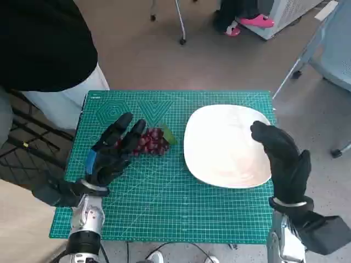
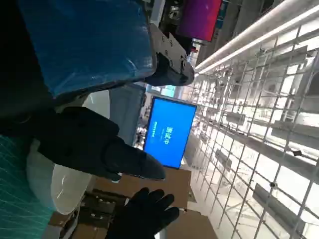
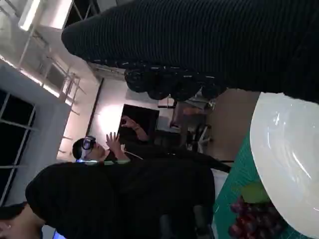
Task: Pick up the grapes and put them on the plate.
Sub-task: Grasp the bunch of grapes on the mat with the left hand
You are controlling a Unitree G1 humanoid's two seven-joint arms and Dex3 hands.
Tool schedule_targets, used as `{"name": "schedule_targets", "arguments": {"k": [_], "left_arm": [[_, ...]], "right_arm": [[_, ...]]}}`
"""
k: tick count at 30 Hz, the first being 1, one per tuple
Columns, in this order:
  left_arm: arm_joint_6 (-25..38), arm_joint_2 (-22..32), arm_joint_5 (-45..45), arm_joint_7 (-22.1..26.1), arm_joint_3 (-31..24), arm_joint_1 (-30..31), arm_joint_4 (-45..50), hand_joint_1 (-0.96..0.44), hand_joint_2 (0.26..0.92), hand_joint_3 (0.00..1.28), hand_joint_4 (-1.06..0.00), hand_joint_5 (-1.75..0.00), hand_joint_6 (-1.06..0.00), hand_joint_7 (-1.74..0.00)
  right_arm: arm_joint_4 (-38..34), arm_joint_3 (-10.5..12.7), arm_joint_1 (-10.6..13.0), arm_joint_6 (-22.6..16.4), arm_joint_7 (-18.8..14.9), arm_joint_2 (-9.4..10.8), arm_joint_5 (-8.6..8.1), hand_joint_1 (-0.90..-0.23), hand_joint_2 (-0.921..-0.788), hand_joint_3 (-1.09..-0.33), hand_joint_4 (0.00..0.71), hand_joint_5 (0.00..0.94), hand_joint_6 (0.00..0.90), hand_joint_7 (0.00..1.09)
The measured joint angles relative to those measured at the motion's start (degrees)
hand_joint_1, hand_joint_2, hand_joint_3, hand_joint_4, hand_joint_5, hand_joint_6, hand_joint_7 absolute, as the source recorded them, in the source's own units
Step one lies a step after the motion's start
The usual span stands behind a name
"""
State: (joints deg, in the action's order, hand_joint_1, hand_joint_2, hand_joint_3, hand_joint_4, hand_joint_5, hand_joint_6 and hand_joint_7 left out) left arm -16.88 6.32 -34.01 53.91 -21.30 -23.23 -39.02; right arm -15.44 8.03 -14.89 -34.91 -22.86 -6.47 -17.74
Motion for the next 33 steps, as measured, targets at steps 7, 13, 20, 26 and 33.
{"name": "schedule_targets", "arguments": {"k": [7, 13, 20, 26, 33], "left_arm": [[0.0, 0.02, 0.0, 0.01, 0.0, 0.0, 0.0, -0.48, 0.921, 0.02, -0.24, 0.0, -0.49, 0.0], [0.0, 0.1, 0.0, 0.06, 0.0, 0.0, 0.0, -0.48, 0.921, 0.02, -0.24, 0.0, -0.49, 0.0], [0.0, 0.22, 0.03, 0.06, 0.02, 0.0, 0.0, -0.47, 0.921, 0.02, -0.24, 0.0, -0.49, 0.0], [0.0, 0.4, 0.05, 0.06, 0.03, 0.0, 0.0, -0.47, 0.921, 0.02, -0.24, 0.0, -0.49, 0.0], [0.0, 0.7, 0.27, -0.29, 0.14, 0.0, 0.43, -0.48, 0.921, 0.02, -0.23, 0.0, -0.47, 0.0]], "right_arm": [[-0.13, -0.03, -0.12, -0.01, 0.0, -0.02, 0.02, -0.624, -0.921, -0.872, 0.561, 0.0, 0.197, 0.52], [-0.44, -0.02, -0.3, -0.01, -0.01, -0.07, 0.02, -0.623, -0.921, -0.873, 0.561, 0.0, 0.199, 0.52], [-0.57, -0.04, -0.56, -0.01, -0.01, -0.09, 0.02, -0.623, -0.921, -0.872, 0.561, 0.0, 0.203, 0.52], [-0.67, -0.06, -0.75, -0.01, -0.01, -0.08, 0.03, -0.621, -0.921, -0.873, 0.561, 0.0, 0.204, 0.52], [-0.68, -0.11, -0.83, -0.01, -0.01, -0.08, 0.04, -0.621, -0.921, -0.873, 0.561, 0.0, 0.204, 0.52]]}}
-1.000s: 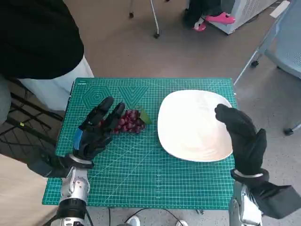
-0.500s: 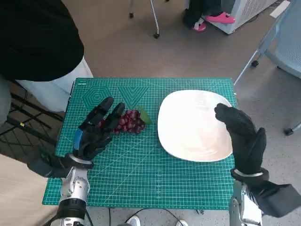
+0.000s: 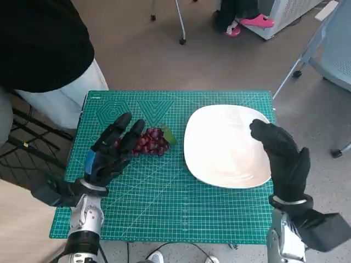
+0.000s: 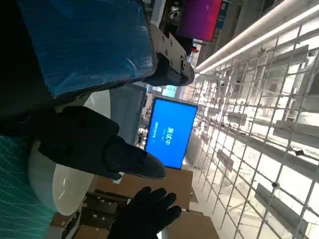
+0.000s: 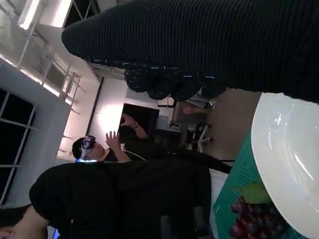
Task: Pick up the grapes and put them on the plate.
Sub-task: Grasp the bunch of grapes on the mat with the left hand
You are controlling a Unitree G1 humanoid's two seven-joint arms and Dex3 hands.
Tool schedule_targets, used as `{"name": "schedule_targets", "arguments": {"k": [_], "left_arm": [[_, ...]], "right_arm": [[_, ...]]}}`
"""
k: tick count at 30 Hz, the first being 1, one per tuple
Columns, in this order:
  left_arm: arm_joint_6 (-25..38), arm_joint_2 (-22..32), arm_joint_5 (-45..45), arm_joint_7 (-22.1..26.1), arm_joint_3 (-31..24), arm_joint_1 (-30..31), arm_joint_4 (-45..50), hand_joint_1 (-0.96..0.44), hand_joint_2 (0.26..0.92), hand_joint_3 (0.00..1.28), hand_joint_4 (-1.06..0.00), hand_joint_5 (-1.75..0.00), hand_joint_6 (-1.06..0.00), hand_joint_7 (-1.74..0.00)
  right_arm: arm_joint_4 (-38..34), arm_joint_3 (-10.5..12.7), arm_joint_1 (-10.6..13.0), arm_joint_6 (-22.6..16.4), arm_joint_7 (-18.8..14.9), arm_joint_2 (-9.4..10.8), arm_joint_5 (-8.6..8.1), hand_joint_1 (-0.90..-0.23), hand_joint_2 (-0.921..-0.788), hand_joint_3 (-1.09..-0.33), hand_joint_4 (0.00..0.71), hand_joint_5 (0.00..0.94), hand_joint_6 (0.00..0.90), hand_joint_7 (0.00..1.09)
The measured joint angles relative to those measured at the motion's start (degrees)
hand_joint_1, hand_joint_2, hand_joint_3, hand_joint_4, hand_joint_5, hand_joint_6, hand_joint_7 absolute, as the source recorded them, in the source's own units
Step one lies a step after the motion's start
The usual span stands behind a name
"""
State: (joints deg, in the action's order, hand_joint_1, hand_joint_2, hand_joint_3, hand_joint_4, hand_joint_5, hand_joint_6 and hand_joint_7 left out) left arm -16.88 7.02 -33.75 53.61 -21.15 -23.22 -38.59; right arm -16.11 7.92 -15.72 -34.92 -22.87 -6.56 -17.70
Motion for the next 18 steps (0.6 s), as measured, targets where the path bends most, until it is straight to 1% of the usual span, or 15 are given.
{"name": "schedule_targets", "arguments": {"k": [2, 4, 8, 11, 14, 18], "left_arm": [[-0.42, 0.21, 0.85, -0.88, 0.2, 0.01, 0.76, -0.49, 0.921, 0.02, -0.2, 0.0, -0.45, 0.0], [-2.23, 0.75, 3.19, -2.62, 0.74, 0.0, 1.61, -0.5, 0.921, 0.03, -0.17, 0.0, -0.41, 0.0], [-8.37, 3.03, 12.1, -8.66, 2.4, -0.01, 2.93, -0.55, 0.921, 0.03, -0.08, 0.0, -0.3, 0.0], [-11.01, 4.99, 19.15, -13.74, 3.3, -0.01, 4.15, -0.58, 0.915, 0.03, -0.03, 0.0, -0.23, 0.0], [-11.92, 7.0, 26.21, -18.66, 4.31, 0.01, 5.9, -0.59, 0.895, 0.01, -0.01, 0.0, -0.18, 0.0], [-11.45, 9.76, 35.73, -24.38, 5.95, 0.13, 9.47, -0.56, 0.848, 0.0, 0.0, 0.0, -0.14, 0.0]], "right_arm": [[0.0, -0.03, 0.0, 0.0, 0.0, 0.0, 0.0, -0.62, -0.921, -0.874, 0.561, 0.0, 0.204, 0.52], [0.01, -0.08, -0.01, 0.01, 0.0, 0.01, 0.0, -0.62, -0.921, -0.874, 0.561, 0.0, 0.203, 0.52], [0.07, -0.16, -0.05, 0.0, 0.01, 0.01, -0.01, -0.62, -0.921, -0.875, 0.561, 0.0, 0.203, 0.52], [0.15, -0.15, -0.1, -0.05, 0.01, 0.01, -0.03, -0.619, -0.921, -0.875, 0.561, 0.0, 0.202, 0.52], [0.21, -0.15, -0.14, -0.13, 0.01, 0.01, -0.04, -0.619, -0.921, -0.875, 0.561, 0.0, 0.202, 0.52], [0.25, -0.17, -0.23, -0.21, 0.01, 0.01, -0.03, -0.618, -0.921, -0.876, 0.561, 0.0, 0.202, 0.52]]}}
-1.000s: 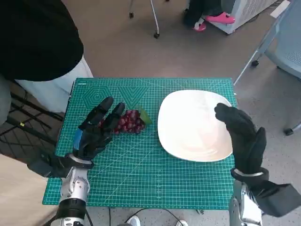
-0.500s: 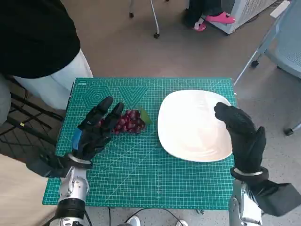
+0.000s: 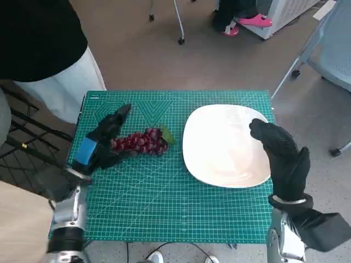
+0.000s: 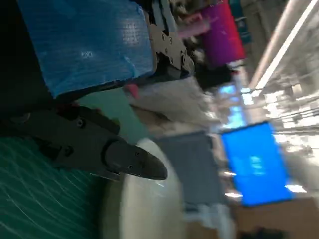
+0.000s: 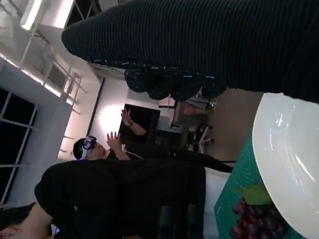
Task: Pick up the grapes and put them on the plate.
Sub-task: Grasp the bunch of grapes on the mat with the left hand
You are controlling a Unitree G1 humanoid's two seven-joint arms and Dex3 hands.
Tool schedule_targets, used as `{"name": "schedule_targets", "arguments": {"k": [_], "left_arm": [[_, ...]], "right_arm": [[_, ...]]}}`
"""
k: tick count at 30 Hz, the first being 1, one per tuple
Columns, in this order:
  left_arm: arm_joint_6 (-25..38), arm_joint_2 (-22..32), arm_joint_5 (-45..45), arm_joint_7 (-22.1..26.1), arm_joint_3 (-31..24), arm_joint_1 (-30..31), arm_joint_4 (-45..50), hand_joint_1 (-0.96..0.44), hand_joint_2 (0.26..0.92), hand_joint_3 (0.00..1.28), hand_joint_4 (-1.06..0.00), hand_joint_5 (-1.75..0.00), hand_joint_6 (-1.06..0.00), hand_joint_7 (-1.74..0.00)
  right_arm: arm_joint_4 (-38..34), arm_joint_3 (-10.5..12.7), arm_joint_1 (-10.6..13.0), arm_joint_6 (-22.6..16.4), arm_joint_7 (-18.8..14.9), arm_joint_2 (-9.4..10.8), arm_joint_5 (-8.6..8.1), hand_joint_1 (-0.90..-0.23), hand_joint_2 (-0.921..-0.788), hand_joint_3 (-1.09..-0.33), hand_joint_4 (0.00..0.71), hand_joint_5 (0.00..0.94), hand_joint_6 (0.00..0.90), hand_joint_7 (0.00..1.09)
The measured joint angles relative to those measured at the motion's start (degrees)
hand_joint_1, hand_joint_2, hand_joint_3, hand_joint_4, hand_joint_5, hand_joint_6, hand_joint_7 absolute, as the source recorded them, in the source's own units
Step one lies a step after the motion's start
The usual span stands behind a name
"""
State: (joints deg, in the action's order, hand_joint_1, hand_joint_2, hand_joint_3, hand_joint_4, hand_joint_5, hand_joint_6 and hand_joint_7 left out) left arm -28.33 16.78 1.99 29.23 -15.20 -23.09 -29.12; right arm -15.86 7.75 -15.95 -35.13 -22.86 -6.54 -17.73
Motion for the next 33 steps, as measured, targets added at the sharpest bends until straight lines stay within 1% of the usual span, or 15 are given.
{"name": "schedule_targets", "arguments": {"k": [3, 7, 10, 13, 16, 20, 27, 33], "left_arm": [[1.77, 1.76, 7.09, -3.69, 1.47, 0.11, 3.65, -0.52, 0.811, 0.0, 0.0, 0.0, -0.13, 0.0], [6.36, 3.76, 17.06, -7.69, 4.2, 0.18, 9.41, -0.47, 0.768, 0.0, 0.0, 0.0, -0.14, -0.01], [11.57, 5.06, 24.46, -9.62, 7.0, 0.2, 13.82, -0.45, 0.741, 0.0, 0.0, 0.0, -0.16, -0.01], [18.26, 6.04, 31.66, -10.41, 10.64, 0.16, 18.01, -0.43, 0.723, 0.0, 0.0, 0.0, -0.17, -0.01], [25.06, 6.33, 37.24, -10.15, 14.55, -0.1, 20.83, -0.42, 0.714, 0.0, 0.0, 0.0, -0.17, -0.01], [31.82, 6.34, 40.88, -8.61, 18.78, -0.96, 21.58, -0.41, 0.71, 0.0, 0.0, 0.0, -0.17, -0.01], [39.65, 6.26, 42.62, -5.37, 23.93, -3.8, 19.95, -0.39, 0.713, 0.0, 0.0, 0.0, -0.17, -0.01], [44.16, 6.22, 42.68, -3.02, 27.22, -7.52, 16.13, -0.37, 0.713, 0.0, 0.0, 0.0, -0.17, 0.0]], "right_arm": [[0.0, 0.0, -0.09, -0.12, 0.0, 0.0, 0.0, -0.618, -0.921, -0.876, 0.561, 0.0, 0.201, 0.52], [0.0, -0.02, -0.29, -0.34, 0.0, 0.0, 0.0, -0.618, -0.921, -0.876, 0.561, 0.0, 0.201, 0.53], [-0.05, -0.07, -0.47, -0.37, -0.01, 0.01, 0.01, -0.618, -0.921, -0.877, 0.561, 0.0, 0.201, 0.53], [-0.27, -0.1, -0.57, -0.42, -0.02, 0.01, 0.03, -0.618, -0.921, -0.877, 0.561, 0.0, 0.201, 0.53], [-0.63, -0.12, -0.57, -0.5, -0.04, 0.01, 0.04, -0.618, -0.921, -0.878, 0.562, 0.001, 0.202, 0.53], [-0.87, -0.15, -0.57, -0.73, -0.14, 0.01, 0.04, -0.615, -0.921, -0.883, 0.562, 0.001, 0.201, 0.53], [-1.26, -0.09, -0.55, -1.05, -0.63, -0.08, 0.0, -0.614, -0.921, -0.891, 0.563, 0.001, 0.199, 0.53], [-1.27, -0.07, -0.51, -1.35, -0.85, -0.08, -0.01, -0.615, -0.921, -0.893, 0.563, 0.001, 0.198, 0.53]]}}
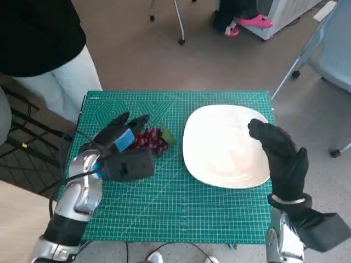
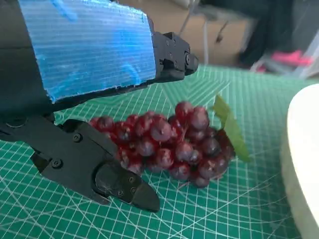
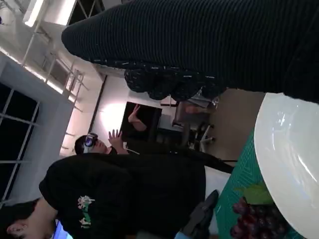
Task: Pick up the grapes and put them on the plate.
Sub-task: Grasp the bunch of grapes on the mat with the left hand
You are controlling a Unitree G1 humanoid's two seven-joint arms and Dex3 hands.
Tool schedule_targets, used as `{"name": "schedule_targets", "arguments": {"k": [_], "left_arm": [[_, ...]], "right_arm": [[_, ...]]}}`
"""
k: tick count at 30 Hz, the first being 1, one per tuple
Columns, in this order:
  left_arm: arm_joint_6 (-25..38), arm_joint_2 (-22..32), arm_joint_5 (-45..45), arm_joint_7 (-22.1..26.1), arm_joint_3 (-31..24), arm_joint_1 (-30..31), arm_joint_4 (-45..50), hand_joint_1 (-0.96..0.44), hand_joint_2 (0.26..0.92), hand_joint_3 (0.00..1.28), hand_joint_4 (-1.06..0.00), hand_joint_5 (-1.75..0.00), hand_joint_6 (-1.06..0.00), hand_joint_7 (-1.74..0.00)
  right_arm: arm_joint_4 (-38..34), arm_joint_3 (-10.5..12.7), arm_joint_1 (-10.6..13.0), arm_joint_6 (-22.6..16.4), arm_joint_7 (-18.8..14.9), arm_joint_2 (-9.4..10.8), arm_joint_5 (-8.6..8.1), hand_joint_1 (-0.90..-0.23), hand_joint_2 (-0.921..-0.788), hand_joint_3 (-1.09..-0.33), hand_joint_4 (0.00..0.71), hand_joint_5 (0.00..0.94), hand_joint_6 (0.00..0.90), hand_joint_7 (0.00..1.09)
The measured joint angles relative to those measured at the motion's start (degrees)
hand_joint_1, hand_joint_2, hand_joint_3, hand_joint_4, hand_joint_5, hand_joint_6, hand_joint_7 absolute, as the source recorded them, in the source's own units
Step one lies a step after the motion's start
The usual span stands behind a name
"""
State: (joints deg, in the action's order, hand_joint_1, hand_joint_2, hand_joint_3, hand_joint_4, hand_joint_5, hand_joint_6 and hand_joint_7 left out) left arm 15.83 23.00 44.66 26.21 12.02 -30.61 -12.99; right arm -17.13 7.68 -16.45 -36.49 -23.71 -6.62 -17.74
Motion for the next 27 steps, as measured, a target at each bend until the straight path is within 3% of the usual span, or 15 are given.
{"name": "schedule_targets", "arguments": {"k": [10, 27], "left_arm": [[1.11, -0.34, -1.81, 0.44, 3.73, -4.56, -9.32, -0.37, 0.714, 0.0, 0.0, 0.0, -0.16, 0.0], [-3.01, -4.32, -4.04, -6.72, 9.45, -15.34, -34.33, -0.37, 0.719, 0.0, 0.0, 0.0, -0.16, 0.0]], "right_arm": [[0.05, 0.15, 0.46, -0.09, -0.01, -0.02, 0.01, -0.614, -0.921, -0.894, 0.562, 0.001, 0.197, 0.53], [0.44, 0.24, 0.89, 0.31, 0.0, -0.03, 0.0, -0.615, -0.921, -0.893, 0.562, 0.0, 0.196, 0.53]]}}
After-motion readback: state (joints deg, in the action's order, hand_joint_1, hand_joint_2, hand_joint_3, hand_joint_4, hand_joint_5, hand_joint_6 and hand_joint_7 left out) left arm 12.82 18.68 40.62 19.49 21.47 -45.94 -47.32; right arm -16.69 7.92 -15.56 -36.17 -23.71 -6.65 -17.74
